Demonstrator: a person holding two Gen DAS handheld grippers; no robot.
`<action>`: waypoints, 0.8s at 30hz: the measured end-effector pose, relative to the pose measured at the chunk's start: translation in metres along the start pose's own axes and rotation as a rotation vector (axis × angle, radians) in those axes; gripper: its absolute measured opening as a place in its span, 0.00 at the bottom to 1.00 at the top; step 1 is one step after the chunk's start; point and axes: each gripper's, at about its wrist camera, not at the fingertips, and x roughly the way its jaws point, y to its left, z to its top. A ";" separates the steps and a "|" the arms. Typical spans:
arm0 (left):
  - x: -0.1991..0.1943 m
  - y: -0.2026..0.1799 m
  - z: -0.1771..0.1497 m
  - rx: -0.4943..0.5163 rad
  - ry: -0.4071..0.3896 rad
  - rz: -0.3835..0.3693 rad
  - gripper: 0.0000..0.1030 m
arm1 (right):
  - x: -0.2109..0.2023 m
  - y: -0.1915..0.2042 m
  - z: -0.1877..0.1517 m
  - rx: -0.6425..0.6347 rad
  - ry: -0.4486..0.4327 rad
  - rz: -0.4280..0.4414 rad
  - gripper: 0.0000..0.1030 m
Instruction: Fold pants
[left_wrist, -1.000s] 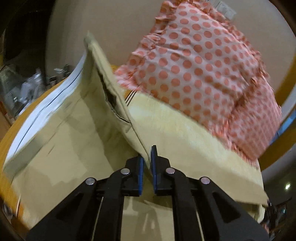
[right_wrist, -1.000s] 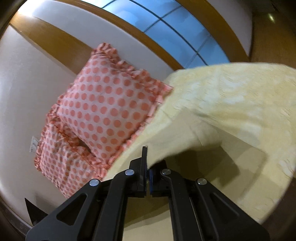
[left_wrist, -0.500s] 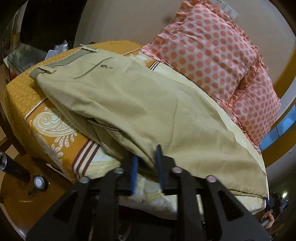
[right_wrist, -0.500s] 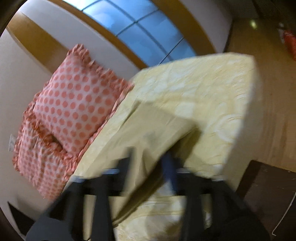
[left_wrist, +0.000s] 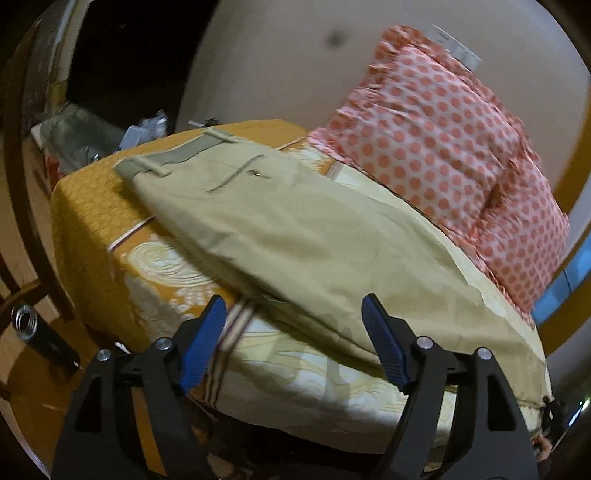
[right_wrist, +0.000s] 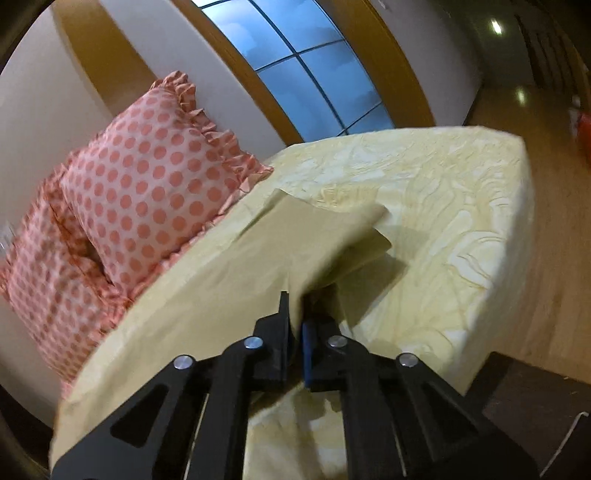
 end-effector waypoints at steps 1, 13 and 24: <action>0.001 0.005 0.000 -0.021 0.000 0.000 0.75 | -0.002 0.008 0.002 -0.024 -0.013 0.007 0.04; 0.003 0.032 0.011 -0.157 -0.027 -0.095 0.94 | -0.052 0.296 -0.112 -0.684 0.257 0.749 0.04; 0.015 0.045 0.031 -0.209 -0.005 -0.113 0.98 | -0.054 0.322 -0.218 -0.963 0.642 0.835 0.82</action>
